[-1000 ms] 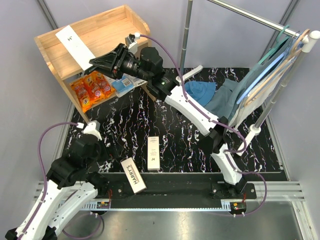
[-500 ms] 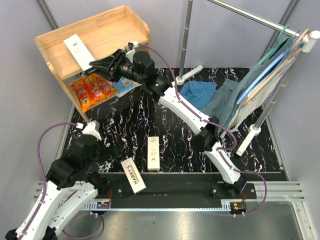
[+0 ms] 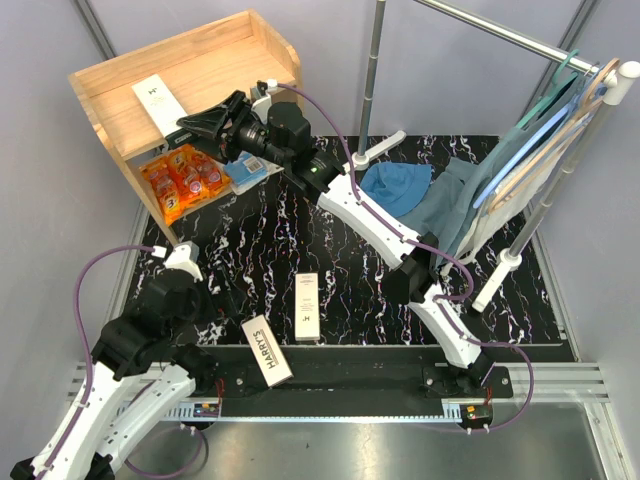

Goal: Place and organize the shaving razors onto the shelf

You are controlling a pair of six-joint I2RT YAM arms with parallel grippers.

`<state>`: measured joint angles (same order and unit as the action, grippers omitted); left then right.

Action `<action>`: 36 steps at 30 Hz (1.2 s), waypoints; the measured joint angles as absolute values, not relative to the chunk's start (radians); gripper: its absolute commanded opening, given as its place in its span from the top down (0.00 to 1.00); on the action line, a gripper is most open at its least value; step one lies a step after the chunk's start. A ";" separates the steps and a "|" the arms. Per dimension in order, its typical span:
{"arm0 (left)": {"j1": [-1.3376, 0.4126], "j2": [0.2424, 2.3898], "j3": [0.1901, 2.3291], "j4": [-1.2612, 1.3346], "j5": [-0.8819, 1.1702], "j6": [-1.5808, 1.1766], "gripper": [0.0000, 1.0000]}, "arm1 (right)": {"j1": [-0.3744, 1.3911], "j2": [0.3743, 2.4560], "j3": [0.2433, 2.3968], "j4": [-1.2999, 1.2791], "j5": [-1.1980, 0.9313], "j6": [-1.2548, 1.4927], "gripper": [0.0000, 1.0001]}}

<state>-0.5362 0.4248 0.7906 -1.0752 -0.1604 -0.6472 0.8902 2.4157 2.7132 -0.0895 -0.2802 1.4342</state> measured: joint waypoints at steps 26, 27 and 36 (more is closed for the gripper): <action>-0.536 0.424 0.789 -1.075 -0.152 -0.646 0.01 | 0.890 2.064 2.229 0.090 -0.280 1.360 0.76; -0.536 0.424 0.789 -1.075 -0.152 -0.646 0.01 | 0.890 2.061 2.226 0.101 -0.281 1.360 0.79; -0.536 0.424 0.782 -1.073 -0.142 -0.645 0.01 | 0.891 2.142 2.338 0.097 -0.316 1.376 0.95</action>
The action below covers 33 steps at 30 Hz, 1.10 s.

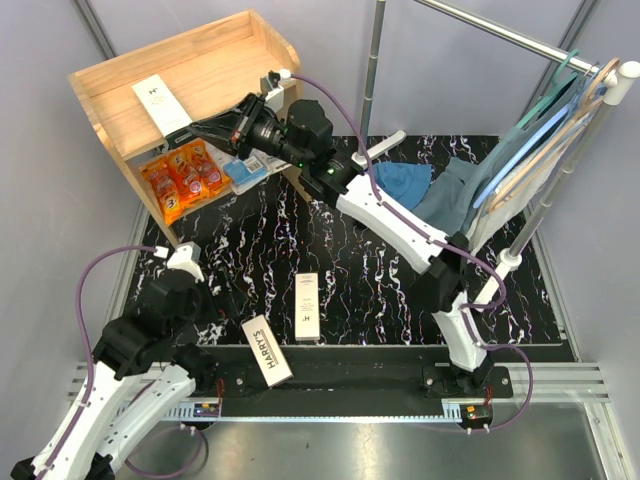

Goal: Place and organize the shaving razors onto the shelf

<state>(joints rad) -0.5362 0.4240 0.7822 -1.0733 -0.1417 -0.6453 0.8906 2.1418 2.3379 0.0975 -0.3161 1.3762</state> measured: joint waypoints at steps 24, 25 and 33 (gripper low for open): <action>-0.536 0.424 0.782 -1.067 -0.137 -0.645 0.01 | 0.898 2.328 2.562 -0.009 -0.326 1.383 0.96; -0.536 0.424 0.782 -1.067 -0.137 -0.645 0.01 | 0.898 2.343 2.578 -0.008 -0.325 1.385 0.96; -0.536 0.421 0.782 -1.067 -0.137 -0.645 0.01 | 0.902 2.434 2.667 -0.029 -0.290 1.394 0.96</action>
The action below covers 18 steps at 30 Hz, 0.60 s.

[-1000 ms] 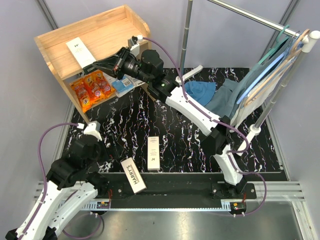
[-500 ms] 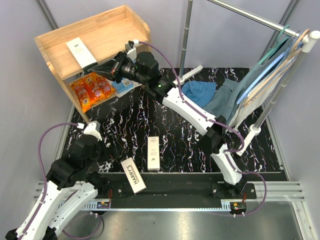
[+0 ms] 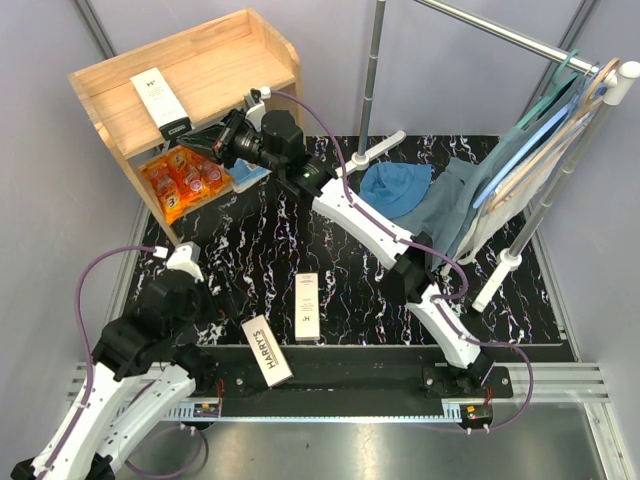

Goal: Place and organize the shaving razors onto the shelf

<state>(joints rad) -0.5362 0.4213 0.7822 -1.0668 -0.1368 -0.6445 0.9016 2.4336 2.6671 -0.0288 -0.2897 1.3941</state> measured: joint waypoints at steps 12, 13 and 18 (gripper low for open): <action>-0.536 0.411 0.776 -1.066 -0.137 -0.645 0.01 | 0.902 2.407 2.609 -0.031 -0.279 1.371 0.93; -0.536 0.411 0.776 -1.066 -0.137 -0.645 0.01 | 0.902 2.394 2.587 -0.035 -0.279 1.364 0.93; -0.536 0.427 0.776 -1.066 -0.136 -0.645 0.01 | 0.902 2.245 2.358 -0.078 -0.278 1.292 0.89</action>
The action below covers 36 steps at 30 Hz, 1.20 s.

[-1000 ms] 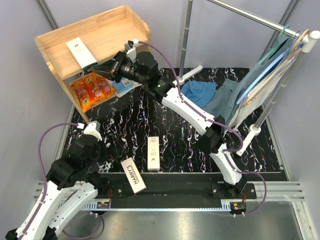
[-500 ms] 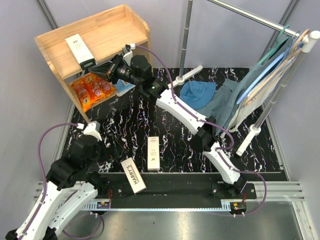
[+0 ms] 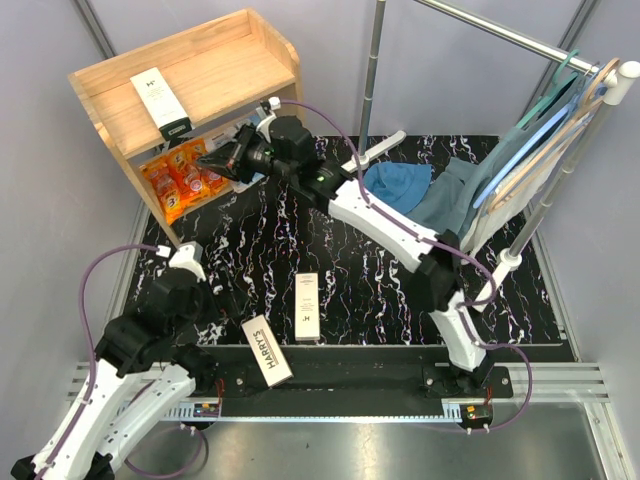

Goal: Place and organize the shaving razors onto the shelf

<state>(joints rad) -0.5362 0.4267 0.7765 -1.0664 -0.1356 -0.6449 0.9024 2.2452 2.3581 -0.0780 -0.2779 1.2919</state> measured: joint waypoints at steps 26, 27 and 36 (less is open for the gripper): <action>-0.613 0.894 0.813 -0.912 -0.011 -0.646 0.01 | 0.902 0.897 0.944 -0.556 0.127 1.029 0.09; -0.633 0.921 0.824 -0.908 -0.012 -0.645 0.01 | 0.903 0.875 0.935 -0.579 0.138 1.032 0.09; -0.757 1.173 0.924 -0.836 -0.022 -0.645 0.01 | 0.903 0.836 0.920 -0.664 0.165 1.038 0.09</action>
<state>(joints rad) -0.7567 1.1732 0.9237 -0.8356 -0.0223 -0.6453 0.9028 0.8364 0.9199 -0.6643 0.1650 1.0378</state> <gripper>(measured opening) 0.988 0.911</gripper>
